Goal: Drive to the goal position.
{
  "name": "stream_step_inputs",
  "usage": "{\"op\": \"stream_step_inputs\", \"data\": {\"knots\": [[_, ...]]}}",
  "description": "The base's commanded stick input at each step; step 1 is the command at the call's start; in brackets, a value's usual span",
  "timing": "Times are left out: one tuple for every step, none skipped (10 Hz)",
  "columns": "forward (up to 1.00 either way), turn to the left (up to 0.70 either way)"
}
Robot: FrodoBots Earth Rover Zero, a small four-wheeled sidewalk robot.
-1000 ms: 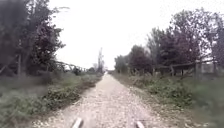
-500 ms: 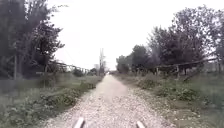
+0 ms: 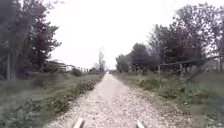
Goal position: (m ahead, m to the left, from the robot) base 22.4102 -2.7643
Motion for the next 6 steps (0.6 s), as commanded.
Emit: {"op": "stream_step_inputs", "data": {"knots": [[0.50, 0.00], [0.50, 0.00], [0.50, 0.00], [0.50, 0.00], [0.50, 0.00], [0.50, 0.00]]}}
